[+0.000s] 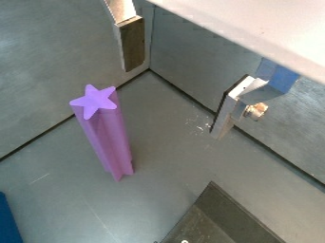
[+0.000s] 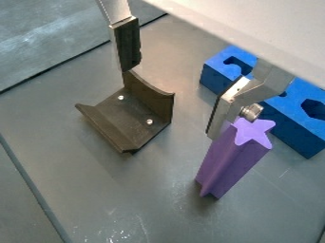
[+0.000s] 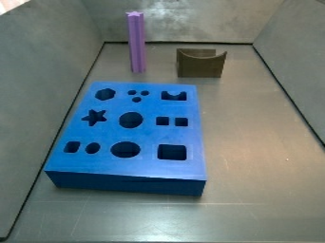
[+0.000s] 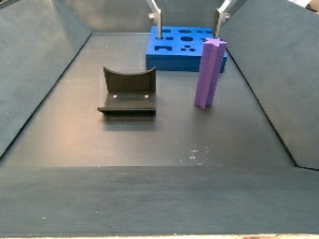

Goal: Pick up the star object. Move up. Move to above the board. Insert the star object.
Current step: Pick up the star object.

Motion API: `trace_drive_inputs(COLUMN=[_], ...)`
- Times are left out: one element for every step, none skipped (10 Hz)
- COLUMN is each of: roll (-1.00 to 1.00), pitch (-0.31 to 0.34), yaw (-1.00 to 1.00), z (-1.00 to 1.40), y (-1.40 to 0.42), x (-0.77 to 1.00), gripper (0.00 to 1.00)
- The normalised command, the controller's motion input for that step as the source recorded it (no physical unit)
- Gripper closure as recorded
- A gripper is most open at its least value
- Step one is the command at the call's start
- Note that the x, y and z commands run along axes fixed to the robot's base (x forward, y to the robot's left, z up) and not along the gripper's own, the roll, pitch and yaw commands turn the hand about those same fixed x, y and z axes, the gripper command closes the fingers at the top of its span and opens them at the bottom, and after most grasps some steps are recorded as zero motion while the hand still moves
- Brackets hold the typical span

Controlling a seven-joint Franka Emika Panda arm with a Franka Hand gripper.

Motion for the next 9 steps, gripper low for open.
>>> trace_drive_inputs(roll=[0.0,0.0,0.08,0.06,0.0,-0.05,0.0,-0.01,-0.2], pitch=[-0.001,0.0,-0.033,-0.04,0.0,0.041,0.056,0.037,-0.043], yaw=[-0.13,-0.1,-0.04,-0.07,0.0,-0.07,-0.05,-0.02,0.0], z=[0.03,0.16,0.24,0.23,-0.03,-1.0,-1.0,-1.0,-0.46], y=[0.0,-0.23,-0.26,-0.25,0.0,-0.19,-0.3,-0.35,-0.11], x=[-0.62,-0.97,-1.0,-1.0,0.0,-0.3,-0.24,-0.15,0.0], gripper=[0.0,0.0,0.0,0.0,0.0,0.0,0.0,0.0,0.0])
